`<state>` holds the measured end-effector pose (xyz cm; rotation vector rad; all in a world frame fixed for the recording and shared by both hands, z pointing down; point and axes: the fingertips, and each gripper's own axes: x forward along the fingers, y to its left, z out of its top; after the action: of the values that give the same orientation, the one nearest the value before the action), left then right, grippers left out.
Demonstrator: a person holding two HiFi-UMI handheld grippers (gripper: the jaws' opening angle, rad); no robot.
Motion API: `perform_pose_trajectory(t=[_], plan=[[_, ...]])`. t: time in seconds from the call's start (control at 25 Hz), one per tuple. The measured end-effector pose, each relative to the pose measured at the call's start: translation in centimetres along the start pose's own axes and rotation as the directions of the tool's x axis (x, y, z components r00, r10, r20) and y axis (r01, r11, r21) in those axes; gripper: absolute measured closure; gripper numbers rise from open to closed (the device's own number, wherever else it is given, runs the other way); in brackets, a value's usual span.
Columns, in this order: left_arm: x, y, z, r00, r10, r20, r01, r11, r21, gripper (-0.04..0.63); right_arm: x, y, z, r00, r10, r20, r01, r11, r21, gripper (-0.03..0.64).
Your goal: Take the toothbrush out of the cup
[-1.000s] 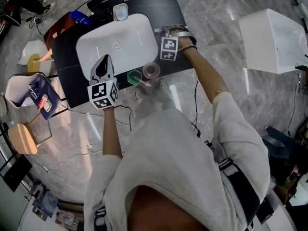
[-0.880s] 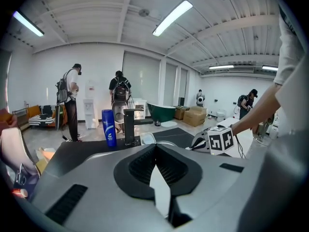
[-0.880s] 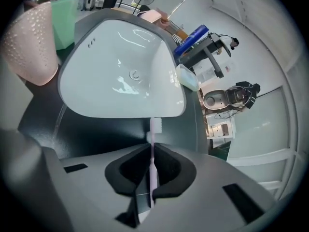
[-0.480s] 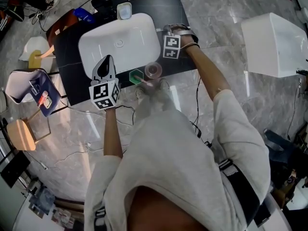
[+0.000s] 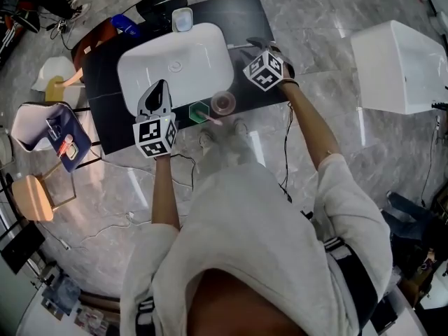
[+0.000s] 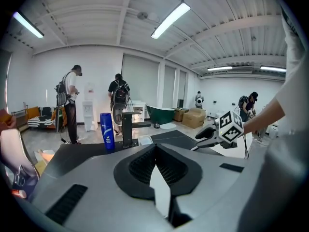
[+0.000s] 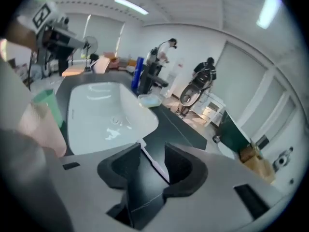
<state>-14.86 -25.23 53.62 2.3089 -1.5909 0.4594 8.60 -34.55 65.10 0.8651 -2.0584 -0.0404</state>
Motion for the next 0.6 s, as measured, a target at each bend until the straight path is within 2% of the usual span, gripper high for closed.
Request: perform_pose_trajectory(t=[0.12,0.24,0.44,0.6], plan=[[0.0,-0.1,0.2,1.0,-0.004,0.008,0.004,1.0,0.004,0.569,-3.0,-1.0,1.5,0.99,-0.057,0.127,0.028,0.974,0.224,0.446],[0.0,-0.4,0.4,1.0,-0.008,0.014,0.008,1.0,0.001,0.569,-5.6,-1.3,2.4,0.969,-0.112,0.222,0.028,0.936,0.351,0.448],[-0.5,-1.3,0.2,1.0,-0.019,0.022,0.02,0.999,-0.031,0.569,-10.3,-0.2,3.8,0.926,-0.176,0.333,0.001,0.885,0.465,0.445],[-0.8,-2.1,-0.2,0.999,-0.027,0.019,0.028,0.999,-0.029,0.569,-12.8,1.8,4.2,0.904,-0.193,0.381,-0.019,0.874,0.486,0.445]])
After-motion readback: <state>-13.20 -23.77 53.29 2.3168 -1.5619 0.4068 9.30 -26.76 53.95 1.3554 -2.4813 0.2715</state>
